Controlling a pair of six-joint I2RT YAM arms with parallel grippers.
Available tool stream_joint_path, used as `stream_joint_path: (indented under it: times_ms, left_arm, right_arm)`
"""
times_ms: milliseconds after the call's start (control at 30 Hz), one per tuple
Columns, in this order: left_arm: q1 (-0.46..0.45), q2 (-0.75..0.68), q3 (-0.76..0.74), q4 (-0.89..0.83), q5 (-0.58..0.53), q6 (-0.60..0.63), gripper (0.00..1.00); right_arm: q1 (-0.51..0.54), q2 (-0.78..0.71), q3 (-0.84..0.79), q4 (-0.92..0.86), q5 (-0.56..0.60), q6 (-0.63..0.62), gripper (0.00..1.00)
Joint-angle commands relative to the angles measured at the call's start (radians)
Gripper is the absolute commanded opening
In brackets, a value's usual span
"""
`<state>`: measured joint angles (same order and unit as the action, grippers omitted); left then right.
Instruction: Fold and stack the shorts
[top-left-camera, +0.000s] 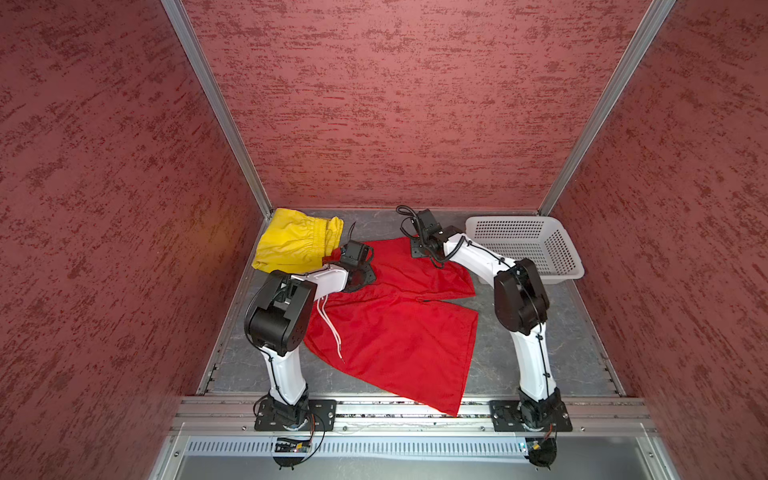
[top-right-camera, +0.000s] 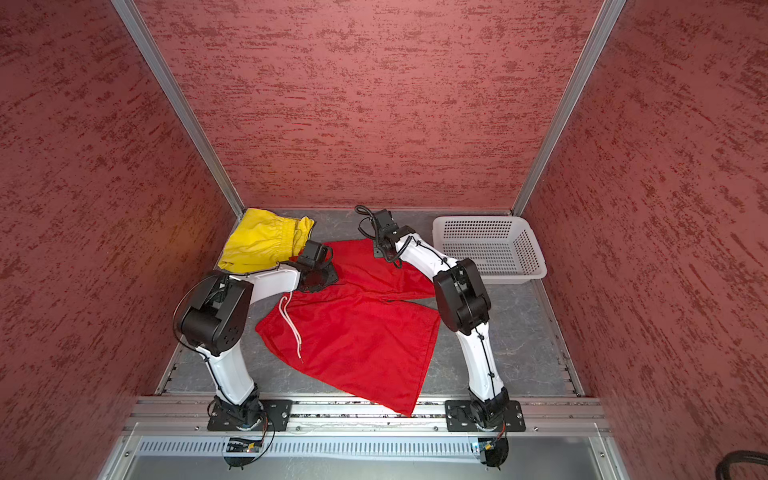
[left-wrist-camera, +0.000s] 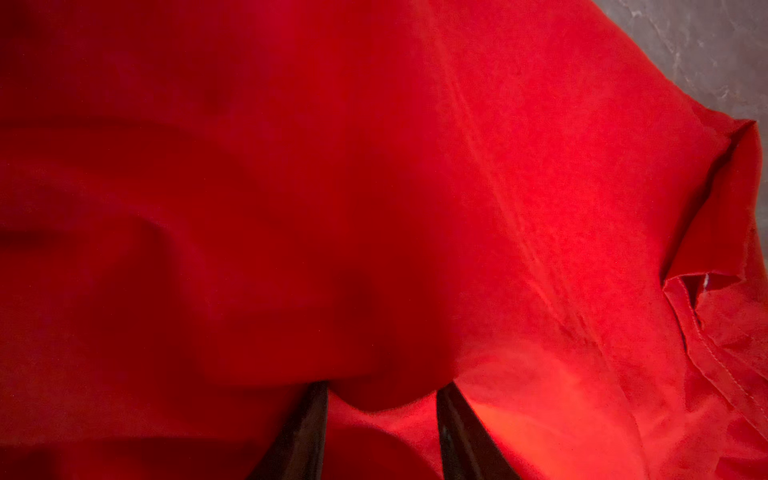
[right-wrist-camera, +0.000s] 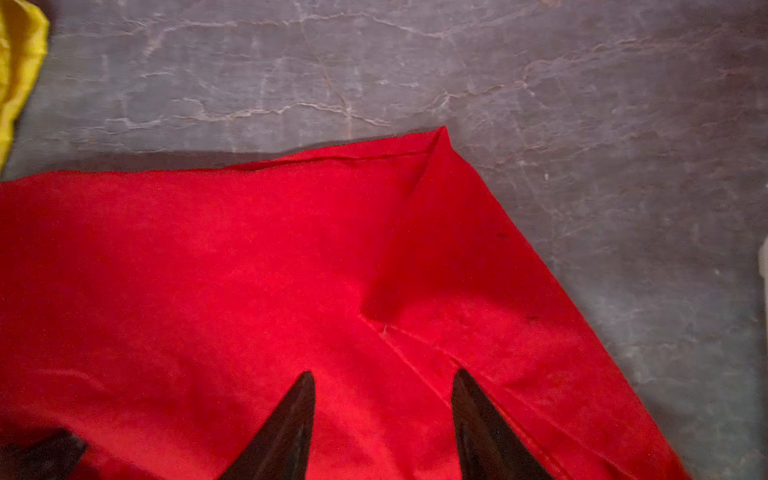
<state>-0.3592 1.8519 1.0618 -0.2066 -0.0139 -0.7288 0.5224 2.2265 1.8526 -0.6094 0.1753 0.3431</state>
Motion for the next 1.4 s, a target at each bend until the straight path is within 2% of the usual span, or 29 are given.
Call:
stream_joint_path:
  times_ms: [0, 133, 200, 300, 333, 433, 533, 633, 700, 800, 867, 1000, 1267, 1367]
  left_arm:
    - [0.011, 0.02, -0.02, -0.004, 0.013, -0.002, 0.44]
    - [0.012, 0.031, -0.011, -0.006, 0.021, -0.002, 0.44]
    - [0.013, 0.034, -0.009, -0.007, 0.022, -0.002, 0.44]
    - [0.022, 0.037, -0.01, -0.01, 0.025, 0.0, 0.44]
    - [0.026, 0.039, -0.013, -0.009, 0.027, -0.001, 0.44]
    - [0.037, 0.043, -0.02, -0.01, 0.038, -0.001, 0.44]
    - [0.044, 0.042, -0.03, -0.012, 0.041, -0.003, 0.43]
    - [0.054, 0.04, -0.041, -0.014, 0.043, 0.0, 0.43]
    - [0.06, 0.037, -0.048, -0.014, 0.044, 0.002, 0.43]
    - [0.063, 0.038, -0.051, -0.015, 0.044, 0.002, 0.43]
    - [0.065, 0.039, -0.05, -0.015, 0.048, 0.001, 0.43]
    - [0.064, 0.041, -0.039, -0.007, 0.058, -0.013, 0.43]
    - [0.057, 0.001, 0.014, -0.017, 0.071, -0.019, 0.44]
    - [0.059, -0.087, 0.009, -0.044, 0.058, 0.0, 0.55]
  right_arm:
    - [-0.011, 0.082, 0.07, -0.093, 0.015, -0.015, 0.55]
    - [-0.025, 0.157, 0.145, -0.095, -0.018, -0.012, 0.55]
    - [-0.035, 0.188, 0.174, -0.091, -0.031, -0.013, 0.5]
    - [-0.055, 0.209, 0.201, -0.082, -0.034, -0.013, 0.11]
    - [-0.064, 0.209, 0.206, -0.082, -0.028, -0.015, 0.05]
    - [-0.099, 0.191, 0.227, -0.085, 0.0, -0.029, 0.0]
    - [-0.152, 0.187, 0.298, -0.121, 0.031, -0.054, 0.0]
    - [-0.21, 0.228, 0.45, -0.192, 0.081, -0.093, 0.03]
    - [-0.246, 0.27, 0.572, -0.241, 0.103, -0.124, 0.14]
    - [-0.293, 0.303, 0.716, -0.304, 0.077, -0.135, 0.4]
    - [-0.303, 0.273, 0.714, -0.302, 0.064, -0.135, 0.46]
    - [-0.299, 0.157, 0.585, -0.292, -0.003, -0.089, 0.44]
    - [-0.161, -0.269, -0.095, -0.063, -0.082, -0.032, 0.4]
    - [-0.083, -0.455, -0.352, -0.014, -0.054, 0.003, 0.43]
